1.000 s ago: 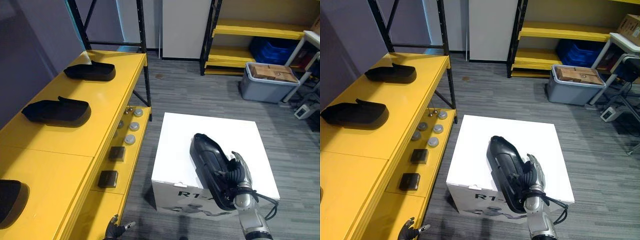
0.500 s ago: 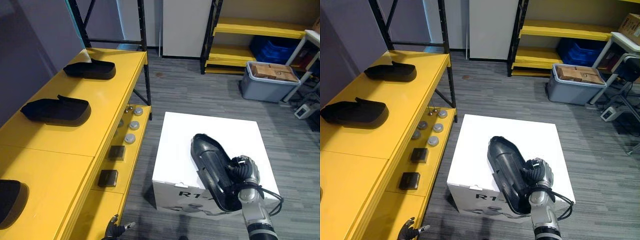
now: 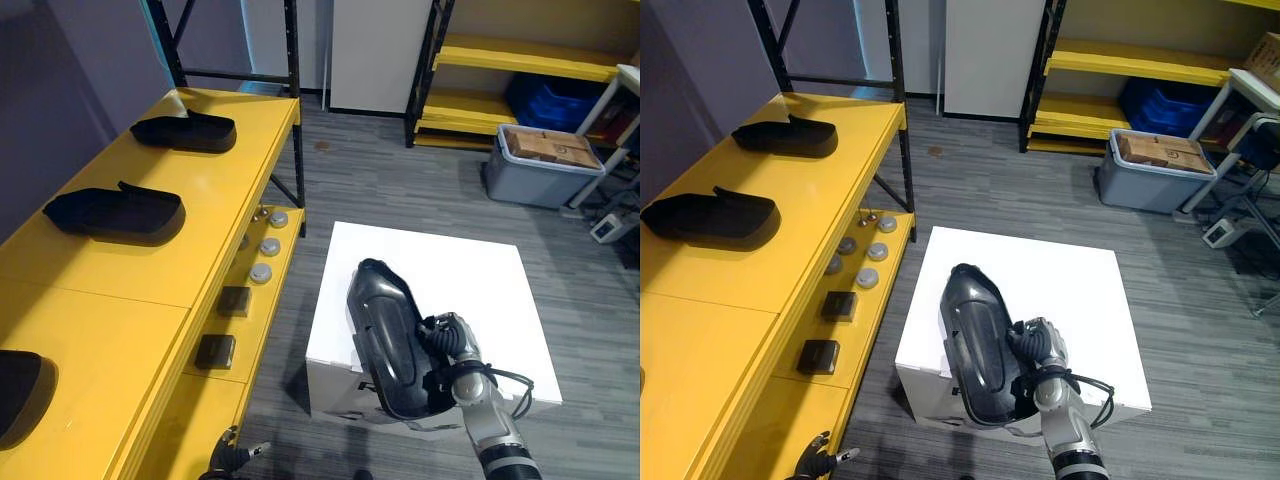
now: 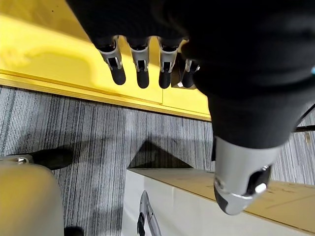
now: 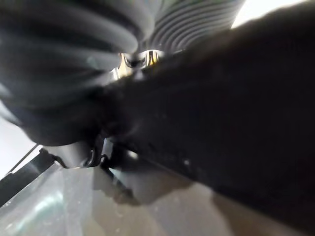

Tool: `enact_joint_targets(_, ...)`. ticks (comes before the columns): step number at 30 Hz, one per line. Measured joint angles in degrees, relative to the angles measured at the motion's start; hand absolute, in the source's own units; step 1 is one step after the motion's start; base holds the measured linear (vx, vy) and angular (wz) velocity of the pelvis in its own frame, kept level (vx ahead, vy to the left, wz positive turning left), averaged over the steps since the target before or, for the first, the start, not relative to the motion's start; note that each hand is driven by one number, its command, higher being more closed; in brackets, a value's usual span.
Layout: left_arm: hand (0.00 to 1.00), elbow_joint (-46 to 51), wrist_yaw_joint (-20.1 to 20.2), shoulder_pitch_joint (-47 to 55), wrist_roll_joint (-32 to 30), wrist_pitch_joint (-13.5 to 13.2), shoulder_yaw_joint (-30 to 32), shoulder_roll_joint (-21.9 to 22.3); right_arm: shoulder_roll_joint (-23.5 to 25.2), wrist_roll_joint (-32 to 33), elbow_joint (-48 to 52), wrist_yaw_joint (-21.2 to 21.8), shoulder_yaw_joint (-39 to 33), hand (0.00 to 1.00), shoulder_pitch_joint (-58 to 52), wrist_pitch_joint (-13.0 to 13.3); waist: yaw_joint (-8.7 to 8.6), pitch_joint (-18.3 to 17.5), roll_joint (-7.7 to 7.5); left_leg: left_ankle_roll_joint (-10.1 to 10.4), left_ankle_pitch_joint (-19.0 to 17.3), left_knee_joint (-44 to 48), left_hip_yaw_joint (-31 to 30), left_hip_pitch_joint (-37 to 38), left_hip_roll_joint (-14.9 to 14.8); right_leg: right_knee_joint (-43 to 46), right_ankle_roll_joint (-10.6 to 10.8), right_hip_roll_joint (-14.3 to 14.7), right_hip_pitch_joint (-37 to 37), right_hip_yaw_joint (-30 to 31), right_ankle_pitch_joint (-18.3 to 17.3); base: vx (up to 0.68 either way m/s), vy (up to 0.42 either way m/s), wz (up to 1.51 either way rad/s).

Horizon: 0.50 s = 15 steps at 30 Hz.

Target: Walk over and take plastic housings, then place them on the shelf

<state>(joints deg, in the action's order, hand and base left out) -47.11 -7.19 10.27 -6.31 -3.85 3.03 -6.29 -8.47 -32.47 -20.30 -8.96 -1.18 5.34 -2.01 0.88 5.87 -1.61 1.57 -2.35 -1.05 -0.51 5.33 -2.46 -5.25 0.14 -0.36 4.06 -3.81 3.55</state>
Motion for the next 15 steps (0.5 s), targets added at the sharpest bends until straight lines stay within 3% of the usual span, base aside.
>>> enact_joint_targets(12,0.00,1.7,-2.4,1.0,0.6,0.0,0.8,0.3,2.7,5.3,12.5,-7.4,0.5,1.00,0.3,1.2,0.04,0.1,0.08,0.0,0.5,-0.3,-1.2,0.0,0.2,0.0,0.0,-0.2,0.7,-1.0,0.0,0.01,0.008,0.05)
enact_joint_targets(15,0.00,8.2,-3.7,3.2,0.7,0.1,1.1,1.9,3.5,6.4,17.2,-9.7,-0.5,1.00,0.6,1.6,0.21,0.2,0.12,0.0,0.6,0.0,-1.1,0.0,-0.1,0.2,0.0,-0.2,0.8,-0.9,0.0,0.00,0.000,0.00)
